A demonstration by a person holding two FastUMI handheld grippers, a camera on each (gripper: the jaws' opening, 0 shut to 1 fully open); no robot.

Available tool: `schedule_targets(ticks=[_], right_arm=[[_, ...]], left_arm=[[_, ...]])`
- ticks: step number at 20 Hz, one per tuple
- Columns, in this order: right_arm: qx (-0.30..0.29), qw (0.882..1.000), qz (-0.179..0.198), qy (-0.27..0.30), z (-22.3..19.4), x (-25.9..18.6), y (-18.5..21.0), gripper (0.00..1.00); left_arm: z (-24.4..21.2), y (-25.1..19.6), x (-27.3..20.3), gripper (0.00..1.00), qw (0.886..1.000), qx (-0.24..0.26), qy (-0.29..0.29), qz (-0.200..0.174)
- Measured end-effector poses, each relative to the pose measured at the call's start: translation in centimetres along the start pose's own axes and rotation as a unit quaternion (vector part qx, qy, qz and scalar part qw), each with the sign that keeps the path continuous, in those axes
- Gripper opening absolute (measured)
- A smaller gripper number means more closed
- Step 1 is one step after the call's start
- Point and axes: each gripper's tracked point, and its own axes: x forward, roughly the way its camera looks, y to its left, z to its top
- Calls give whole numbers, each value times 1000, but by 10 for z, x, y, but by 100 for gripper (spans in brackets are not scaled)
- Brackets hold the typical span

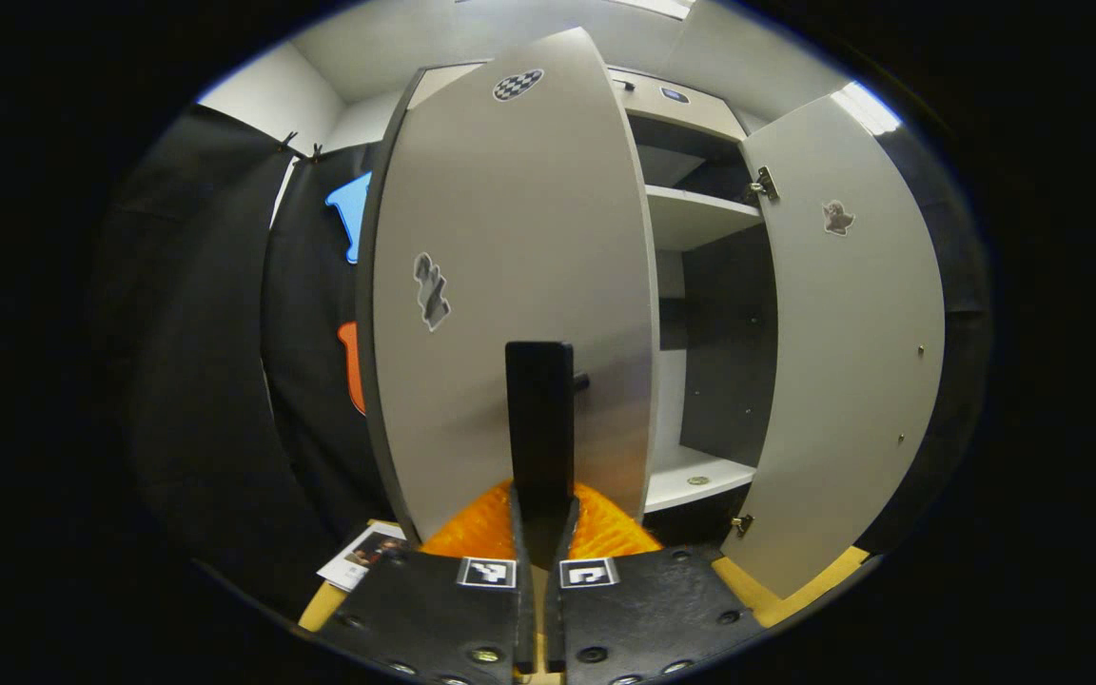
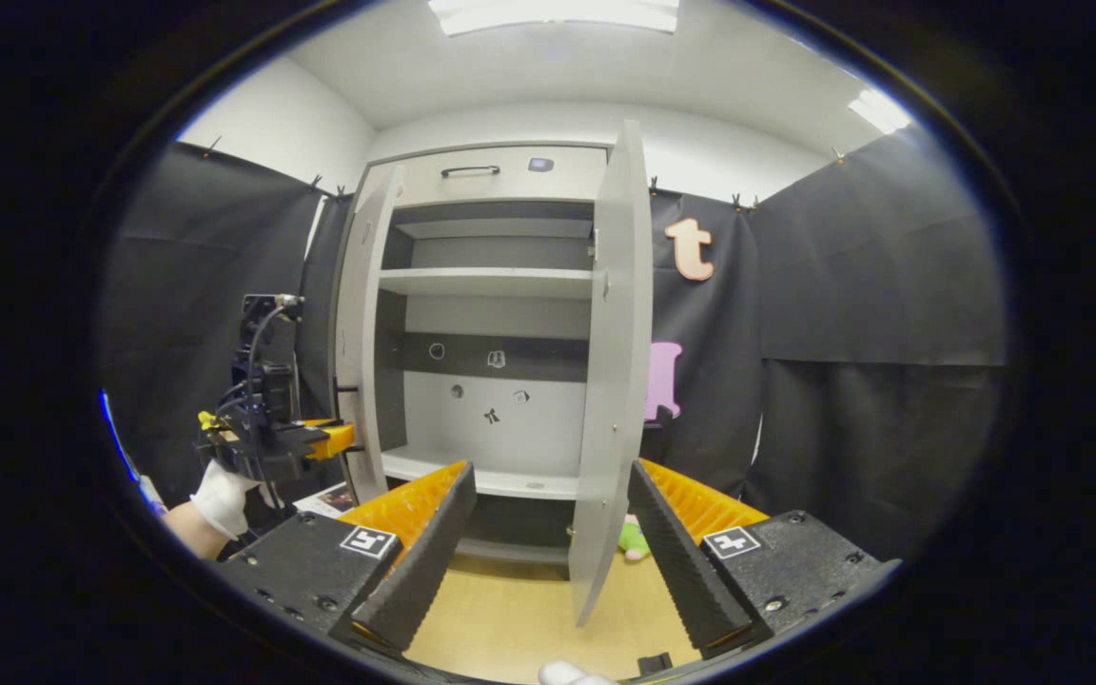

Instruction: Open the right door of the double-door shoe cabinet with the right hand, and open the left door with the left hand.

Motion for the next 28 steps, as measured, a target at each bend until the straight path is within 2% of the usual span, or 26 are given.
schedule_targets(ticks=[1,8,9,10,15,16,17,19,22,28], right_arm=[[1,1000,4,1,-3,-5,5,100],[5,1000,30,5,-8,-4,38,100],[4,999,33,6,-9,-4,41,100],[3,999,36,7,-9,-4,45,100],[2,999,45,6,-9,-3,61,100],[3,999,47,7,-10,-2,64,100],[4,999,48,8,-11,-2,67,100],[3,999,50,12,-14,-1,73,100],[4,999,51,16,-13,5,79,100],[2,999,42,20,-16,5,77,100]], left_arm=[[-3,2,-3,2,1000,-4,3,0],[-5,49,-36,0,999,8,-2,32],[-4,59,-40,8,999,15,-2,39],[-5,68,-43,0,999,18,0,46],[-6,111,-55,0,997,18,1,77],[-4,121,-57,9,996,22,-4,84],[-6,132,-56,0,996,24,-1,87],[-6,137,-58,0,997,-2,-6,72],[-7,145,-60,0,998,-12,-9,60],[-6,149,-57,0,999,-11,-12,46]])
